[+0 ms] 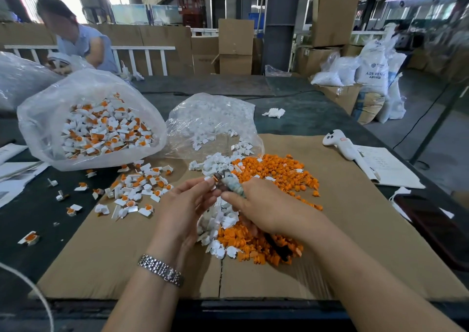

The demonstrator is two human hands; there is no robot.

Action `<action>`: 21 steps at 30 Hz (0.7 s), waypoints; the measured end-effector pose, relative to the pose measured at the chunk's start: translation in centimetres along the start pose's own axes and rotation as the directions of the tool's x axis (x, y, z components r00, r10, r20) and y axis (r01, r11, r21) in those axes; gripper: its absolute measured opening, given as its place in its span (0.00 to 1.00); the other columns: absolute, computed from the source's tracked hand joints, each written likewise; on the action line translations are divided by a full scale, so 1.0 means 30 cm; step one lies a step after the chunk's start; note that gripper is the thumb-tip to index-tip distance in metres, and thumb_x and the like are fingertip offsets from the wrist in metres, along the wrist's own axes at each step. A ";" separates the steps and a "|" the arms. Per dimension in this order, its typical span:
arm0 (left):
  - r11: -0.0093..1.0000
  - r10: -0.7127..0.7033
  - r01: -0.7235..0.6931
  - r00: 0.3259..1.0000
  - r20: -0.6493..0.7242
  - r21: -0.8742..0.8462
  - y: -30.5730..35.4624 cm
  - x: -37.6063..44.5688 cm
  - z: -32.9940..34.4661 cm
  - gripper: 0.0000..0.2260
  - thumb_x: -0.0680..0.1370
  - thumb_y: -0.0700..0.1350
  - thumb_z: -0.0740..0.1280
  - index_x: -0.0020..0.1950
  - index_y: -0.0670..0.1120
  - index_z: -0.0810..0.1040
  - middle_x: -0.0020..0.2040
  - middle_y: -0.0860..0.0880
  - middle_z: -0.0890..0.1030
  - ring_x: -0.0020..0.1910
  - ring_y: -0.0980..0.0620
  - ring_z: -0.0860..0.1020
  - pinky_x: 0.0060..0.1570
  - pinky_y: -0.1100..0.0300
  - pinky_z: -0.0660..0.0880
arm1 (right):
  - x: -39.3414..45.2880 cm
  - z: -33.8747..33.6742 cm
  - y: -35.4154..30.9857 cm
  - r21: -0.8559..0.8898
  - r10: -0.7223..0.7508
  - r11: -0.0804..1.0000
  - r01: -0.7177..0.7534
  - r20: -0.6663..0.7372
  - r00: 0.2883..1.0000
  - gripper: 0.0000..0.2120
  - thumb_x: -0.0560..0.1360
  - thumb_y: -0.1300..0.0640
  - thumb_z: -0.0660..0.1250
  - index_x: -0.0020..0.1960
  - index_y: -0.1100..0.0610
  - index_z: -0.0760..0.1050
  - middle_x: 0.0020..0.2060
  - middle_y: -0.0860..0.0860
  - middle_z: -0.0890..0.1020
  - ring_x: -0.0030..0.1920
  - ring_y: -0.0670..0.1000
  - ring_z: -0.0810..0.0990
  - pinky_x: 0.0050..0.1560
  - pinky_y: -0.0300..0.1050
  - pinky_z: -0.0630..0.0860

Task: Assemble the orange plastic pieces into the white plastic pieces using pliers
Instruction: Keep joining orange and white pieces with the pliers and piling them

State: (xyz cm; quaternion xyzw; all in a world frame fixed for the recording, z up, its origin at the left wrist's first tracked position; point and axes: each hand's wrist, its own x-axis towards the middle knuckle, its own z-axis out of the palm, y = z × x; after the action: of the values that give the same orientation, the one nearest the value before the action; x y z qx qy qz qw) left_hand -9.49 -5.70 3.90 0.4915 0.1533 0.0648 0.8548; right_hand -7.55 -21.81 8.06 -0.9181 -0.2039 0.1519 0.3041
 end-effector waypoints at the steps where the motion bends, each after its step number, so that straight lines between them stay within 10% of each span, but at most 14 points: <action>1: 1.000 0.009 -0.009 1.000 -0.005 -0.008 0.007 0.005 0.004 0.05 0.76 0.34 0.73 0.50 0.37 0.82 0.41 0.43 0.87 0.37 0.52 0.86 0.37 0.66 0.81 | -0.003 -0.011 0.002 0.067 0.002 0.998 -0.005 0.040 0.999 0.22 0.83 0.42 0.59 0.41 0.59 0.74 0.30 0.55 0.82 0.30 0.54 0.83 0.35 0.47 0.79; 13: 0.999 0.004 -0.002 0.999 -0.038 0.048 0.004 0.004 -0.007 0.08 0.75 0.33 0.74 0.52 0.32 0.82 0.43 0.38 0.87 0.36 0.49 0.86 0.36 0.65 0.81 | 0.012 0.035 0.006 -0.112 -0.016 0.994 0.002 -0.126 0.992 0.25 0.80 0.37 0.60 0.33 0.53 0.65 0.25 0.48 0.66 0.18 0.45 0.61 0.22 0.39 0.60; 21: 1.000 0.014 -0.014 1.000 -0.020 0.022 0.011 0.002 -0.025 0.07 0.77 0.36 0.73 0.52 0.34 0.83 0.43 0.38 0.87 0.41 0.45 0.87 0.40 0.62 0.83 | 0.000 -0.042 0.049 0.026 0.091 0.995 -0.093 0.065 0.994 0.33 0.79 0.31 0.55 0.40 0.60 0.79 0.30 0.53 0.84 0.27 0.46 0.80 0.37 0.45 0.74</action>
State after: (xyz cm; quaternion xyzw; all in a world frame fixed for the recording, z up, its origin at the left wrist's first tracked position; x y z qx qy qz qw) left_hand -9.67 -4.89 3.82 0.5011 0.1593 0.0741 0.8473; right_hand -6.64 -23.51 8.11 -0.9166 -0.1688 0.1980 0.3036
